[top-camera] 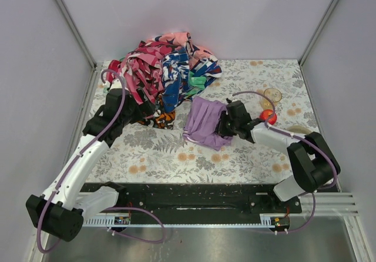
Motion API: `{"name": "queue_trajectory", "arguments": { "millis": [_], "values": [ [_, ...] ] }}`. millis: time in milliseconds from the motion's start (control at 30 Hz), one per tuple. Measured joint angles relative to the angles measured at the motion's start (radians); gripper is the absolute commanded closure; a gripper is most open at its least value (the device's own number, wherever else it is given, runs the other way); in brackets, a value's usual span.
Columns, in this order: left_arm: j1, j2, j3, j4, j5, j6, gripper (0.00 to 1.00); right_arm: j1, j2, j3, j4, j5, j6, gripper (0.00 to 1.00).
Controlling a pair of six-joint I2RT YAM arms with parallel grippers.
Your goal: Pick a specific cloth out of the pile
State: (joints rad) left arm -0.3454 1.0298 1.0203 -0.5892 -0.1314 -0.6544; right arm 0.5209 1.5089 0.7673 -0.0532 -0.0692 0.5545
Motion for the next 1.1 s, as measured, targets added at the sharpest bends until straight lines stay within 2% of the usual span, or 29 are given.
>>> {"name": "queue_trajectory", "arguments": {
  "millis": [100, 133, 167, 200, 267, 367, 500, 600, 800, 1100],
  "values": [
    [0.000, -0.002, 0.000, -0.013, 0.000, -0.001, 0.01, 0.001, 0.011, 0.062, -0.071, 0.036, -0.013, 0.34],
    [0.000, -0.004, 0.000, -0.020, -0.002, -0.001, 0.01, 0.002, 0.009, 0.088, -0.108, 0.054, -0.021, 0.21],
    [0.000, -0.007, 0.000, -0.029, -0.005, -0.001, 0.01, 0.002, 0.005, 0.114, -0.145, 0.071, -0.029, 0.03],
    [0.000, -0.013, 0.000, -0.037, -0.008, -0.001, 0.01, 0.003, -0.007, 0.139, -0.183, 0.088, -0.035, 0.00],
    [0.000, -0.031, 0.000, -0.059, -0.017, 0.002, 0.01, 0.003, -0.055, 0.180, -0.258, 0.122, -0.049, 0.01],
    [0.000, -0.069, 0.000, -0.079, -0.039, 0.003, 0.01, 0.003, -0.211, 0.230, -0.347, 0.202, -0.066, 0.01],
    [0.000, -0.122, 0.000, -0.106, -0.073, 0.003, 0.01, 0.003, -0.449, 0.262, -0.381, 0.352, -0.105, 0.00],
    [0.000, -0.153, 0.000, -0.123, -0.093, 0.006, 0.01, 0.003, -0.558, 0.280, -0.389, 0.490, -0.140, 0.01],
    [0.000, -0.193, 0.005, -0.146, -0.134, 0.008, 0.01, 0.002, -0.621, 0.287, -0.420, 0.765, -0.216, 0.01],
    [0.000, -0.210, 0.006, -0.172, -0.167, 0.006, 0.01, 0.002, -0.665, 0.232, -0.426, 0.844, -0.285, 0.01]
  ]
}}
